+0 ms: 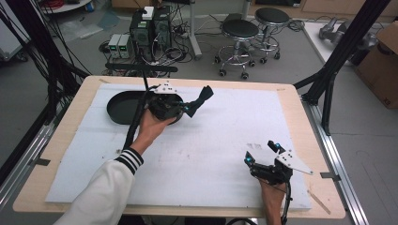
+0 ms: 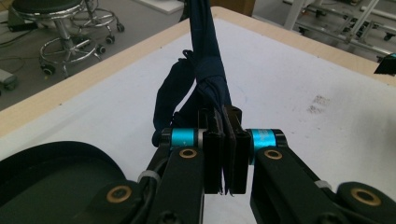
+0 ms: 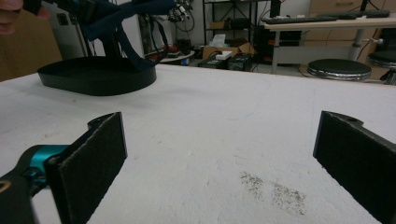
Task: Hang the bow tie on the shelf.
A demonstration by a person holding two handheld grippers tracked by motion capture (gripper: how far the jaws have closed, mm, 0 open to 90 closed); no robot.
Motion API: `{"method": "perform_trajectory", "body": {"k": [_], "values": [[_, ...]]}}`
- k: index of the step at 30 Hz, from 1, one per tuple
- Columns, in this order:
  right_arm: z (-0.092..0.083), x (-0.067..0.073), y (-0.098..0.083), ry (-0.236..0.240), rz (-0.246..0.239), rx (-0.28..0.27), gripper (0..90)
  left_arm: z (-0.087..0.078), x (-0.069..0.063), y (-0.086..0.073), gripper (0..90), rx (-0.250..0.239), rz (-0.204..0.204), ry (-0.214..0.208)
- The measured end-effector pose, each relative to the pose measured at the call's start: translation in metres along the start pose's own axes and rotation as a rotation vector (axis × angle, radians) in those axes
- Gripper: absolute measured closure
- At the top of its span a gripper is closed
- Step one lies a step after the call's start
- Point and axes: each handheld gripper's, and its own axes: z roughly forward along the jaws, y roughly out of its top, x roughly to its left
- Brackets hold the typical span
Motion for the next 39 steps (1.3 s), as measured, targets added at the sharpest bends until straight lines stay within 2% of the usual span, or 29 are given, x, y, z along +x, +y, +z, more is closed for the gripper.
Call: {"method": "perform_trajectory", "body": {"k": [5, 10, 15, 21, 25, 29, 39], "values": [[0.000, 0.000, 0.000, 0.000, -0.002, 0.003, 1.6, -0.011, 0.003, 0.002, 87.4, -0.013, -0.002, 0.019], [0.000, 0.000, 0.000, 0.000, -0.007, 0.001, 1.6, -0.027, 0.010, 0.005, 87.5, -0.047, -0.010, 0.041], [0.000, 0.001, 0.000, -0.001, -0.002, 0.002, 1.6, -0.042, 0.016, 0.005, 87.5, -0.049, -0.013, 0.056], [0.000, 0.001, 0.000, -0.002, -0.002, 0.002, 1.6, -0.064, 0.026, 0.006, 87.5, -0.109, -0.048, 0.074], [0.000, 0.000, 0.000, -0.002, -0.008, 0.000, 1.6, -0.075, 0.033, 0.007, 87.5, -0.129, -0.060, 0.083], [0.000, 0.001, 0.000, -0.002, -0.011, 0.000, 1.7, -0.081, 0.037, 0.008, 87.5, -0.149, -0.079, 0.088], [0.000, 0.000, 0.000, -0.002, -0.010, 0.003, 1.6, -0.088, 0.040, 0.019, 87.5, -0.177, -0.081, 0.083]]}}
